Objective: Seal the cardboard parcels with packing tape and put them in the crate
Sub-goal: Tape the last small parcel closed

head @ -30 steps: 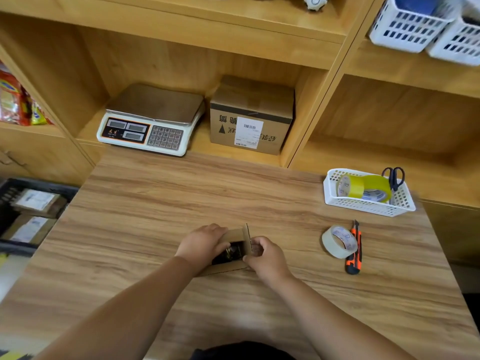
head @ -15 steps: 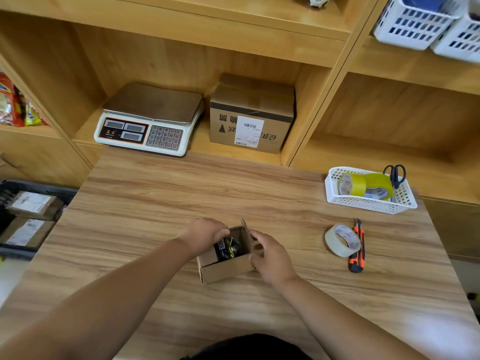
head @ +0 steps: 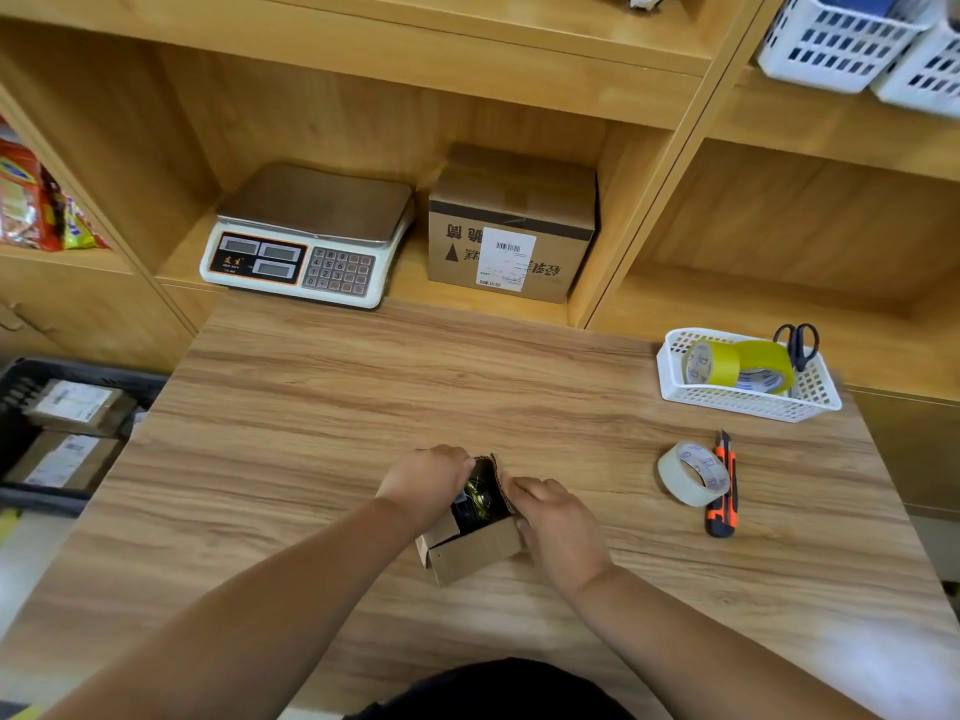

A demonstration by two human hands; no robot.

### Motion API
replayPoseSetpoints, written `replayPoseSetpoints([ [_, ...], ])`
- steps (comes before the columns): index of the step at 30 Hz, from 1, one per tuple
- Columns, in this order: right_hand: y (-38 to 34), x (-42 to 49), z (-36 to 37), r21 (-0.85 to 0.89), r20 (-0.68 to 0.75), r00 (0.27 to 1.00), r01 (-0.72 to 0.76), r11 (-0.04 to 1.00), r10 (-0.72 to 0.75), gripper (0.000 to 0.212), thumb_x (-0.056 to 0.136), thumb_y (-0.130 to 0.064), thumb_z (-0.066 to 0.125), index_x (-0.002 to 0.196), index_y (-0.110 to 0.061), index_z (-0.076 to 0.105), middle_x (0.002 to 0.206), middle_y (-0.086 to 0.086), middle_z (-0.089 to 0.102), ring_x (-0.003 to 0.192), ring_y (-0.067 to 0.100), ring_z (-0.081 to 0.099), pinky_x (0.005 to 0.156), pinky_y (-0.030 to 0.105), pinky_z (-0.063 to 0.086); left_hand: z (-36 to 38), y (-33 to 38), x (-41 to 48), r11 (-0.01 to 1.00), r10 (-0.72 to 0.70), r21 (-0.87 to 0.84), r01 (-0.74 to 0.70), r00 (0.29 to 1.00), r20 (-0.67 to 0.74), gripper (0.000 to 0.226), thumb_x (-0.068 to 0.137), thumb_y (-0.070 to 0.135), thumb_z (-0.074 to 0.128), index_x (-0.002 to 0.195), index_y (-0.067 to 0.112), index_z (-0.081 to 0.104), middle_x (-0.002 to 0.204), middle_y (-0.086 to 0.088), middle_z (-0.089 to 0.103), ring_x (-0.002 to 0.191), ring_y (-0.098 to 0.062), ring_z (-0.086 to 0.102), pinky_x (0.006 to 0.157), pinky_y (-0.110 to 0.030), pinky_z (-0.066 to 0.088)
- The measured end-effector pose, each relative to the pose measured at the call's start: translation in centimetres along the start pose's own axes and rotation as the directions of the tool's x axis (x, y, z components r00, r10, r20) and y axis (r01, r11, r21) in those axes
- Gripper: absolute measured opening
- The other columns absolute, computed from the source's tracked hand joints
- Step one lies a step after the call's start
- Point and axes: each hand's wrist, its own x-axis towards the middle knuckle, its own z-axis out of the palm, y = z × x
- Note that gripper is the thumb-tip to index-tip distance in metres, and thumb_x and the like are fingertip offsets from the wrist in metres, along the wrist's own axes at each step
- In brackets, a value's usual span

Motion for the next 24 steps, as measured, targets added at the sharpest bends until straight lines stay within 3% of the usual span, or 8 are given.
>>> replayPoseSetpoints([
  [3,-0.8,0.2,-0.5,0.002,0.075,0.995,-0.064,0.998,0.064,0.064,0.056,-0.006,0.08,0.118,-0.016,0.066,0.098,-0.006,0.068,0.083,0.016,0.064,0.063,0.019,0.051,-0.2,0.6,0.1,0.992,0.02,0.122,-0.026,0.998,0.054,0.02,0.102,0.012,0.037,0.118,0.007,0.047,0.114,-0.01,0.053,0.098,-0.027,0.057,0.073,-0.034,0.045],
  [5,-0.9,0.8,-1.0,0.037,0.134,0.98,-0.155,0.987,0.148,0.041,0.083,-0.022,0.063,0.124,-0.019,0.06,0.109,-0.002,0.064,0.102,0.018,0.057,0.076,0.026,0.046,-0.7,1.1,0.6,0.988,0.01,0.154,-0.019,0.998,0.063,0.024,0.102,0.022,0.038,0.118,0.008,0.05,0.115,-0.008,0.056,0.1,-0.026,0.058,0.078,-0.034,0.048],
  [6,-0.9,1.2,-1.2,0.05,0.158,0.966,-0.214,0.976,0.204,0.031,0.089,-0.03,0.056,0.118,-0.019,0.062,0.108,-0.001,0.064,0.104,0.018,0.054,0.075,0.027,0.042,-1.1,1.4,0.8,0.991,0.011,0.134,-0.02,0.998,0.066,0.028,0.102,0.028,0.038,0.118,0.008,0.05,0.116,-0.008,0.056,0.102,-0.026,0.059,0.078,-0.034,0.048],
  [9,-1.2,2.1,-1.7,0.073,0.16,0.938,-0.323,0.944,0.309,0.027,0.095,-0.035,0.047,0.088,-0.016,0.064,0.091,0.002,0.063,0.091,0.019,0.053,0.064,0.028,0.032,-1.7,2.3,1.3,1.0,0.027,0.008,-0.028,0.997,0.079,0.041,0.099,0.04,0.039,0.12,0.007,0.049,0.121,-0.01,0.054,0.107,-0.028,0.057,0.079,-0.034,0.044],
  [12,-1.5,2.2,-1.2,0.214,0.205,0.896,-0.433,0.876,0.393,0.029,0.094,-0.026,0.05,0.065,-0.021,0.05,0.07,-0.002,0.054,0.072,0.018,0.05,0.055,0.031,0.029,-1.5,2.7,1.5,0.998,0.063,-0.012,-0.062,0.996,0.056,0.044,0.095,0.046,0.045,0.119,0.009,0.05,0.12,-0.008,0.054,0.108,-0.026,0.055,0.083,-0.036,0.046],
  [16,-1.8,1.8,-0.7,0.266,0.227,0.876,-0.475,0.839,0.425,0.036,0.088,-0.015,0.055,0.059,-0.028,0.039,0.069,-0.005,0.049,0.068,0.016,0.048,0.053,0.028,0.029,-0.9,2.4,2.0,0.997,0.054,-0.066,-0.049,0.996,0.07,0.036,0.096,0.038,0.044,0.115,0.01,0.053,0.118,-0.009,0.056,0.107,-0.026,0.055,0.084,-0.035,0.046],
  [20,-1.9,1.2,-0.1,0.27,0.213,0.882,-0.467,0.842,0.421,0.01,0.087,-0.011,0.055,0.087,-0.018,0.063,0.083,-0.004,0.051,0.077,0.015,0.051,0.06,0.026,0.031,-0.9,1.4,2.2,0.979,0.038,-0.203,-0.024,0.997,0.065,0.034,0.096,0.036,0.04,0.104,0.012,0.063,0.105,-0.006,0.064,0.098,-0.025,0.058,0.074,-0.03,0.04],
  [24,-1.9,0.4,0.2,0.311,0.154,0.916,-0.401,0.861,0.371,0.047,0.09,-0.01,0.054,0.13,-0.034,0.054,0.092,-0.004,0.06,0.086,0.014,0.056,0.068,0.023,0.04,-1.9,1.0,2.2,0.954,0.06,-0.297,-0.029,0.993,0.097,0.033,0.096,0.033,0.043,0.087,0.009,0.063,0.09,-0.008,0.065,0.088,-0.022,0.057,0.067,-0.029,0.036],
])
